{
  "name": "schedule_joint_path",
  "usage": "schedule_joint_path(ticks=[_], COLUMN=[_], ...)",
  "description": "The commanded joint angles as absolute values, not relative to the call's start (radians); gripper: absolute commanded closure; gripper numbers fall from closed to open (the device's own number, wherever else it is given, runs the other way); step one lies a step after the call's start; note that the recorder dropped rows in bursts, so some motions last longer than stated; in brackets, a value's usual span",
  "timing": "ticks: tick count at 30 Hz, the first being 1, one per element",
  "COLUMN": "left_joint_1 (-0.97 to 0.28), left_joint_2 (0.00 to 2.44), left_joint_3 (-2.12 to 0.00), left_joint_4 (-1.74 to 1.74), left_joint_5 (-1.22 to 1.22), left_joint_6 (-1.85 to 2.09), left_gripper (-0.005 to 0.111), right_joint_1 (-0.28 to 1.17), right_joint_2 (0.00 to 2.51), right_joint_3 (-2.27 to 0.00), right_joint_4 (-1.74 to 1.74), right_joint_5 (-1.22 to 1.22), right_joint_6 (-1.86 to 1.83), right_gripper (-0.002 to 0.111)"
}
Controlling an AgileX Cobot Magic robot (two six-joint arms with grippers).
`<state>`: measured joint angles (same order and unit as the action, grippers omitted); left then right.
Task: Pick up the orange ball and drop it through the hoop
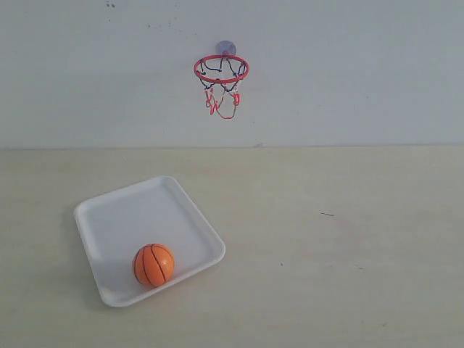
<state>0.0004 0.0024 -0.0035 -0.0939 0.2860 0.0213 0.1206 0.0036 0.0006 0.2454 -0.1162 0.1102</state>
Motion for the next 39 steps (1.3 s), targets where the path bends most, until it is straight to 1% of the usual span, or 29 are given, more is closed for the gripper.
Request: schedule_joint_path(ticks=[1,4,8,9,12,13,15,16,18,20,22,23,26,29,30,31,33,36,39], left_joint_1=[0.002,0.002,0.002,0.002,0.002,0.002,0.002,0.002,0.002,0.002,0.002,0.002,0.002,0.002,0.002,0.002,0.002,0.002,0.002], left_joint_2=[0.000,0.000,0.000,0.000,0.000,0.000,0.000,0.000,0.000,0.000,0.000,0.000,0.000,0.000,0.000,0.000,0.000,0.000,0.000], left_joint_3=[0.000,0.000,0.000,0.000,0.000,0.000,0.000,0.000,0.000,0.000,0.000,0.000,0.000,0.000,0.000,0.000,0.000,0.000,0.000], left_joint_4=[-0.090,-0.090,-0.090,-0.090,-0.090,-0.090,-0.090,-0.090,-0.090,-0.090,-0.090,-0.090,-0.090,-0.090,-0.090,-0.090,-0.090,-0.090,-0.090], left_joint_5=[0.285,0.285,0.285,0.285,0.285,0.285,0.285,0.285,0.285,0.285,0.285,0.285,0.285,0.285,0.285,0.285,0.285,0.285,0.285], left_joint_6=[0.014,0.014,0.014,0.014,0.014,0.014,0.014,0.014,0.014,0.014,0.014,0.014,0.014,0.014,0.014,0.014,0.014,0.014,0.014], left_gripper=[0.103,0.103,0.103,0.103,0.103,0.103,0.103,0.103,0.103,0.103,0.103,0.103,0.103,0.103,0.103,0.103,0.103,0.103,0.103], right_joint_1=[0.136,0.163,0.226,0.253,0.280,0.280,0.280,0.280,0.280,0.280,0.280,0.280,0.280,0.280,0.289,0.310,0.391,0.557,0.729], right_joint_2=[0.000,0.069,0.239,0.333,0.447,0.480,0.513,0.513,0.513,0.515,0.572,0.617,0.818,0.997,1.056,1.110,1.192,1.295,1.399], right_joint_3=[-0.086,-0.205,-0.342,-0.385,-0.434,-0.436,-0.436,-0.436,-0.436,-0.434,-0.430,-0.430,-0.432,-0.461,-0.473,-0.493,-0.544,-0.645,-0.746], right_joint_4=[0.176,0.180,0.340,0.426,0.457,0.472,0.489,0.489,0.504,0.504,0.555,0.618,0.954,1.249,1.321,1.365,1.378,1.354,1.330], right_joint_5=[0.026,0.260,0.411,0.434,0.394,0.324,0.281,0.281,0.258,0.272,0.322,0.348,0.419,0.566,0.601,0.622,0.597,0.462,0.261], right_joint_6=[0.115,-0.023,-0.318,-0.350,-0.347,-0.347,-0.347,-0.339,-0.197,-0.192,-0.202,-0.265,-0.705,-1.147,-1.241,-1.321,-1.353,-1.353,-1.327], right_gripper=[0.109,0.109,0.109,0.109,0.109,0.109,0.109,0.109,0.109,0.109,0.109,0.109,0.109,0.109,0.109,0.109,0.109,0.109,0.109])
